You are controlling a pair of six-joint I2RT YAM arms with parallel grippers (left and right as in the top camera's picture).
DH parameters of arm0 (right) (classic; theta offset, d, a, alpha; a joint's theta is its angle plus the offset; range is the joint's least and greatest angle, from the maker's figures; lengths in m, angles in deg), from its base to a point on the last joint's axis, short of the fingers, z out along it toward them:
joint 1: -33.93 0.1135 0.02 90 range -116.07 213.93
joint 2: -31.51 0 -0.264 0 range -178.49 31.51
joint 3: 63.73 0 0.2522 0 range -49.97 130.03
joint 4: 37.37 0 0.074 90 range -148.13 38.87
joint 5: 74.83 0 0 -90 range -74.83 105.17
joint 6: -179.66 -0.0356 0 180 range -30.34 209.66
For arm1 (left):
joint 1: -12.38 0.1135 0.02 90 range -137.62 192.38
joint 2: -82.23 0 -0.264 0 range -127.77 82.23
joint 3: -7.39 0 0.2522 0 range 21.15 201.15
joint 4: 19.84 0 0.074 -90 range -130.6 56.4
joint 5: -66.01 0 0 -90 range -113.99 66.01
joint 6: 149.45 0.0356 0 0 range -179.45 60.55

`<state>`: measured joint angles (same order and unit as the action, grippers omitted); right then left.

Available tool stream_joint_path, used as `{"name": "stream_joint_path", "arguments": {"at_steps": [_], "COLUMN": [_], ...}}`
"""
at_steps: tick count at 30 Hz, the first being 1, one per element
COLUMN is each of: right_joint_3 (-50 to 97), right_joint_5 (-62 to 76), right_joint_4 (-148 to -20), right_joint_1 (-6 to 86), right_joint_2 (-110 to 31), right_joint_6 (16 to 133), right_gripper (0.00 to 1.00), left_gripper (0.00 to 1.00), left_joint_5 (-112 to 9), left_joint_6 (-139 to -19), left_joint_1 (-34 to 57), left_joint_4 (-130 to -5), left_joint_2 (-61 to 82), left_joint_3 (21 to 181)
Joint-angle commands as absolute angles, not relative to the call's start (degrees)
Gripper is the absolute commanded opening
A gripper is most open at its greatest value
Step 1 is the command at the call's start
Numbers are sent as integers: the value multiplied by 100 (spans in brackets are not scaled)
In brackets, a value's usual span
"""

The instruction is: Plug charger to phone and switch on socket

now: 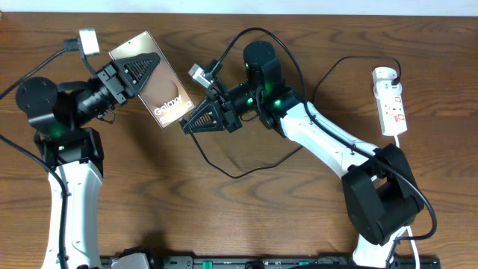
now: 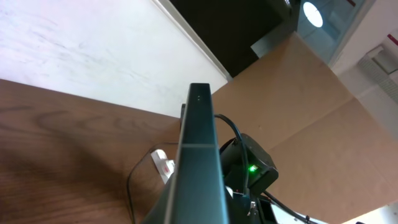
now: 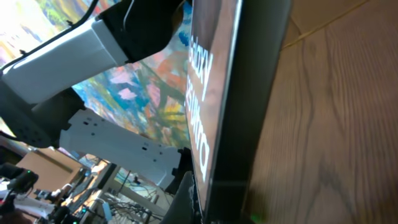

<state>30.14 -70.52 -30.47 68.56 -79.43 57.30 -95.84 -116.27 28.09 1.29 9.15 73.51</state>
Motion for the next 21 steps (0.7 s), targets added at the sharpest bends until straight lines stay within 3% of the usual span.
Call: {"name": "stream_joint_path", "arguments": {"at_steps": [1,21], "right_joint_3": [3098,3098], "right_joint_5": [-6689,-6409], "right_joint_4": [-2782,-1729], "right_joint_1": [6803,6803], "right_joint_2": [-7822,-7822], "right_joint_6": [5358,4425], "right_gripper": [1,1], "left_gripper": [7,7], "left_joint_5": [-10205,-10259], "left_joint_6": [-11675,-10636], "left_joint_1": [2734,2734], "left_joint_4": [143,-743], "left_joint_2": [946,926], "left_joint_3": [7388,7386]}}
